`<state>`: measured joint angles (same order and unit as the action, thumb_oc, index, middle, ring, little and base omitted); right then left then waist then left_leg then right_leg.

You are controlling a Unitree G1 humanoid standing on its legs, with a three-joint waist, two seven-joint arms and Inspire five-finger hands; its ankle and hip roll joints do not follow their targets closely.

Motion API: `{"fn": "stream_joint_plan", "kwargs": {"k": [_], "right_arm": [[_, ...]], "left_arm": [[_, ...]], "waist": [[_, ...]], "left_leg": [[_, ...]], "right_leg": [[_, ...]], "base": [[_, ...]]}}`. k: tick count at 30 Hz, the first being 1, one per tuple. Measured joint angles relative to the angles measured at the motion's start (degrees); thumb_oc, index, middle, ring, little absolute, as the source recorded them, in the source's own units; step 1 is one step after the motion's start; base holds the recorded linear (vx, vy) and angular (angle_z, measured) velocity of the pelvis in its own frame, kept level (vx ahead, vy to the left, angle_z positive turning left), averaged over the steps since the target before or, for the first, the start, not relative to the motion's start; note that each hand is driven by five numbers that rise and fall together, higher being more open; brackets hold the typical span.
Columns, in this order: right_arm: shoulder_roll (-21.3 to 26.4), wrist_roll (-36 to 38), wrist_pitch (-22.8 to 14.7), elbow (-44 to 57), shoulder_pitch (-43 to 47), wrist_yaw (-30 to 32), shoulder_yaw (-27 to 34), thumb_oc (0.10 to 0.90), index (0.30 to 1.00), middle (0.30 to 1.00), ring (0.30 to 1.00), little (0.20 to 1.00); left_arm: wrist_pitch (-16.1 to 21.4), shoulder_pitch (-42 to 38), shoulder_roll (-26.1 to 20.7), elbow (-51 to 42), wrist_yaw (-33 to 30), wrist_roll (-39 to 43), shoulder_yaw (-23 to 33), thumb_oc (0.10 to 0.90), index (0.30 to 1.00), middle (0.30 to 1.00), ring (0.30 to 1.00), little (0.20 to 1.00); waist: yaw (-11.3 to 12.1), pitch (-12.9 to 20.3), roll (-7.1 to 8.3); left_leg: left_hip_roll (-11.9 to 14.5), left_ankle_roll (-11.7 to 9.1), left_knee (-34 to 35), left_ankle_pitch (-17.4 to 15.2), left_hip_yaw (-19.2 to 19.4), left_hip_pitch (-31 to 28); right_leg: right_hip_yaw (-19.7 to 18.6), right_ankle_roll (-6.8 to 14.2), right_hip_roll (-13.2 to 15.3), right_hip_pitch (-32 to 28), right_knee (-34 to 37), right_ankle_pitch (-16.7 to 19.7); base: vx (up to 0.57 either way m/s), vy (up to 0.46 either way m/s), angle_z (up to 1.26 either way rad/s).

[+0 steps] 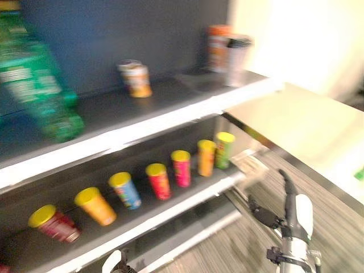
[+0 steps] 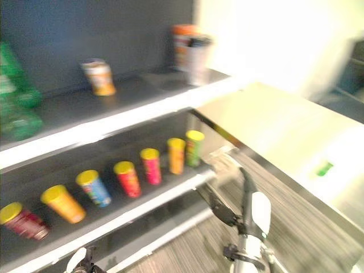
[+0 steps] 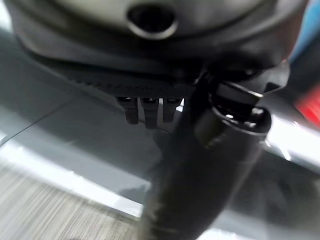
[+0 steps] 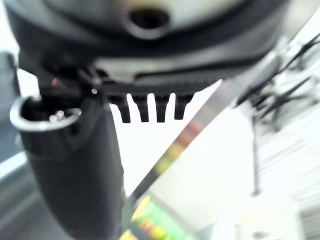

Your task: Put the goods on the table back onto the shelves and tidy them up.

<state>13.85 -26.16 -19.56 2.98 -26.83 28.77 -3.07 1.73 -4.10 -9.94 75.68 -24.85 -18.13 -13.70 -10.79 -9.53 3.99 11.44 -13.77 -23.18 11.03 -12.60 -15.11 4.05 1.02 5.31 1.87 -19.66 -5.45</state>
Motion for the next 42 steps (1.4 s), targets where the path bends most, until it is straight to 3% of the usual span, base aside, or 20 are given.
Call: {"fn": "stream_joint_plan", "kwargs": {"k": [1,3,4,7,8,9,10,12,14,16,19,21,23,27,30,36,38,40,41,42], "right_arm": [[-0.5,-1.3,0.8,1.2,-0.4,-0.6,4.5,0.800,0.900,0.900,0.900,0.900],[0.7,-1.2,2.6,3.5,-0.1,1.2,12.9,0.800,0.900,0.900,0.900,0.900],[3.5,-1.5,3.6,3.7,0.9,1.7,15.1,0.800,0.900,0.900,0.900,0.900],[2.5,-3.1,4.3,5.1,-2.6,2.0,15.4,0.800,0.900,0.900,0.900,0.900],[0.5,-3.7,4.3,5.0,-1.6,1.9,14.3,0.800,0.900,0.900,0.900,0.900],[3.5,-4.4,4.2,5.9,2.5,0.2,9.9,0.800,0.900,0.900,0.900,0.900],[6.5,-5.2,3.7,6.9,2.5,-1.2,8.1,0.800,0.900,0.900,0.900,0.900],[9.3,-6.6,3.4,6.8,0.9,-3.7,4.6,0.800,0.900,0.900,0.900,0.900],[9.8,-7.5,3.0,6.8,-0.3,-6.6,2.0,0.800,0.900,0.900,0.900,0.900],[5.8,-5.7,2.6,4.7,3.2,-9.0,-0.8,0.800,0.900,0.900,0.900,0.900],[3.3,-2.4,2.5,5.1,8.0,-12.1,-3.9,0.800,0.900,0.900,0.900,0.900],[4.2,1.1,2.9,5.8,10.3,-13.4,-4.9,0.800,0.900,0.900,0.900,0.900],[5.5,4.4,4.3,5.6,9.1,-13.5,-3.9,0.800,0.900,0.900,0.900,0.900],[9.4,12.0,8.2,5.2,7.6,-14.6,-0.5,0.800,0.900,0.900,0.900,0.900],[19.1,15.0,9.8,8.4,8.7,-16.8,-1.5,0.800,0.900,0.900,0.900,0.900],[26.2,29.8,10.9,19.9,19.1,-18.6,-12.2,0.800,0.900,0.900,0.900,0.900],[31.4,33.8,10.4,22.1,22.5,-18.8,-14.9,0.800,0.900,0.900,0.900,0.900],[36.6,36.8,10.4,22.4,24.7,-18.8,-14.3,0.800,0.900,0.900,0.900,0.900],[36.3,37.7,10.4,22.4,25.0,-18.6,-13.8,0.800,0.900,0.900,0.900,0.900],[29.4,38.3,11.0,21.2,24.6,-18.6,-14.8,0.800,0.900,0.900,0.900,0.900]], "left_arm": [[-0.1,-3.4,-0.5,-0.6,1.3,-0.1,-4.2,0.800,0.900,0.900,0.900,0.900],[3.7,-9.8,-0.4,-5.8,1.3,-1.9,-11.1,0.800,0.900,0.900,0.900,0.900],[5.2,-12.9,0.4,-7.7,1.7,-3.0,-12.5,0.800,0.900,0.900,0.900,0.900],[6.6,-14.5,3.1,-9.0,1.4,-3.7,-10.9,0.800,0.900,0.900,0.900,0.900],[7.0,-14.6,3.6,-8.8,1.8,-3.9,-11.2,0.800,0.900,0.900,0.900,0.900],[7.0,-13.5,4.9,-8.7,2.1,-3.9,-11.2,0.800,0.900,0.900,0.900,0.900],[6.6,-11.7,6.2,-8.1,2.9,-3.9,-12.1,0.800,0.900,0.900,0.900,0.900],[6.4,-7.4,5.8,-7.6,3.4,-4.0,-13.2,0.800,0.900,0.900,0.900,0.900],[4.8,-1.5,3.4,-7.6,3.3,-3.9,-12.4,0.800,0.900,0.900,0.900,0.900],[4.1,1.8,-3.3,-8.7,3.1,-2.5,-10.5,0.800,0.900,0.900,0.900,0.900],[2.6,4.0,-7.7,-8.1,2.9,-2.0,-7.0,0.800,0.900,0.900,0.900,0.900],[2.5,6.0,-8.3,-8.2,2.6,0.1,-1.1,0.800,0.900,0.900,0.900,0.900],[2.5,7.3,-6.4,-8.3,2.8,0.9,1.1,0.800,0.900,0.900,0.900,0.900],[3.4,8.4,-3.5,-7.9,3.7,4.8,3.3,0.800,0.900,0.900,0.900,0.900],[4.3,8.1,-3.7,-7.3,4.2,6.8,3.1,0.800,0.900,0.900,0.900,0.900],[4.2,7.7,-3.2,-5.3,5.5,16.4,11.5,0.800,0.900,0.900,0.900,0.900],[4.3,6.9,-3.6,-6.8,5.7,18.0,12.5,0.800,0.900,0.900,0.900,0.900],[4.3,4.5,-2.6,-7.0,6.1,18.0,8.6,0.800,0.900,0.900,0.900,0.900],[4.3,4.1,-2.1,-6.8,6.4,18.0,7.5,0.800,0.900,0.900,0.900,0.900],[4.2,3.5,-2.9,-6.6,6.6,18.0,7.8,0.800,0.900,0.900,0.900,0.900]], "waist": [[-3.3,-0.1,0.56],[-4.7,0.0,-2.22],[-4.1,-1.2,-4.77],[-4.8,1.0,-2.33],[-4.9,1.1,0.70],[-4.8,-0.9,-0.90],[-5.0,-1.1,-4.37],[-3.4,-1.4,-4.66],[1.0,-1.4,-5.04],[7.0,-0.1,-2.97],[12.0,1.3,-0.48],[14.7,2.8,0.77],[14.0,4.3,0.54],[12.1,6.8,0.03],[11.3,6.7,0.70],[12.0,3.5,2.19],[13.3,2.2,4.30],[13.7,1.3,1.73],[13.6,1.1,-0.25],[15.5,0.3,1.98]], "left_leg": [[0.0,3.7,6.1,-11.1,8.1,0.2],[-4.2,11.9,14.5,-15.4,20.4,6.8],[-3.7,11.6,16.2,-17.2,20.2,9.7],[-5.1,9.5,19.3,-17.7,21.5,10.5],[-7.2,10.3,16.1,-17.3,22.2,10.5],[-8.8,14.6,7.3,-19.9,27.5,13.0],[-8.4,16.3,11.4,-20.0,28.0,11.6],[-8.6,14.3,18.5,-15.9,27.7,8.9],[-7.3,14.4,22.9,-12.4,28.7,7.2],[-6.0,12.5,26.7,-9.0,33.9,6.3],[-4.3,11.2,25.0,-8.1,38.3,7.0],[-0.6,8.6,24.3,-6.1,41.4,7.1],[3.0,8.2,22.2,-5.7,41.4,8.4],[0.8,8.6,25.1,-4.4,41.7,8.4],[2.2,10.2,24.4,-2.3,41.3,8.5],[5.8,10.4,16.1,-2.1,38.0,9.4],[3.2,6.7,11.5,-7.0,31.6,14.0],[-0.7,7.9,17.2,-6.9,31.4,18.2],[-1.1,9.2,18.9,-4.8,31.6,19.0],[-1.9,8.6,17.9,-5.0,32.5,18.4]], "right_leg": [[-1.1,-0.1,-0.5,1.9,1.3,0.2],[-0.4,5.2,0.9,8.2,2.3,3.5],[-0.7,6.5,-0.9,9.9,2.1,4.8],[-9.3,6.4,1.4,9.8,-8.2,-2.0],[-5.5,6.8,6.2,5.4,1.2,-1.5],[1.8,8.2,9.5,4.0,8.5,2.3],[8.0,8.4,9.4,2.4,11.4,2.9],[13.8,7.5,12.1,1.4,9.0,3.5],[14.9,7.0,14.1,1.2,-5.4,0.6],[19.0,7.6,17.5,-2.3,-14.0,-0.5],[20.2,11.0,17.7,-10.9,1.4,-0.3],[22.3,12.0,10.5,-17.4,20.9,0.7],[21.6,10.1,6.9,-18.4,23.8,2.0],[20.8,7.9,4.2,-19.3,24.1,1.3],[20.5,7.1,2.5,-19.4,24.1,0.9],[18.2,5.0,1.1,-21.4,24.5,0.2],[17.6,4.3,3.5,-21.8,24.9,-0.2],[17.6,4.8,3.8,-21.8,24.9,-0.8],[17.3,5.3,2.8,-21.7,24.9,-2.0],[15.9,5.6,4.3,-21.8,24.6,-2.7]], "base": [[-0.10,0.284,-1.49],[-0.10,0.170,-1.36],[-0.18,0.095,-1.46],[-0.17,0.081,-0.32],[-0.29,0.135,-0.13],[-0.21,0.071,-0.22],[-0.31,0.067,-0.21],[-0.23,-0.046,0.40],[-0.28,-0.197,0.22],[-0.23,-0.246,-0.63],[-0.12,-0.256,-1.04],[-0.08,-0.250,-1.07],[-0.04,-0.208,-0.26],[-0.07,-0.157,-0.06],[-0.08,-0.197,0.00],[-0.01,-0.092,-0.18],[0.09,0.017,0.02],[0.19,0.062,0.30],[0.31,0.094,0.10],[0.35,0.120,-0.14]]}}
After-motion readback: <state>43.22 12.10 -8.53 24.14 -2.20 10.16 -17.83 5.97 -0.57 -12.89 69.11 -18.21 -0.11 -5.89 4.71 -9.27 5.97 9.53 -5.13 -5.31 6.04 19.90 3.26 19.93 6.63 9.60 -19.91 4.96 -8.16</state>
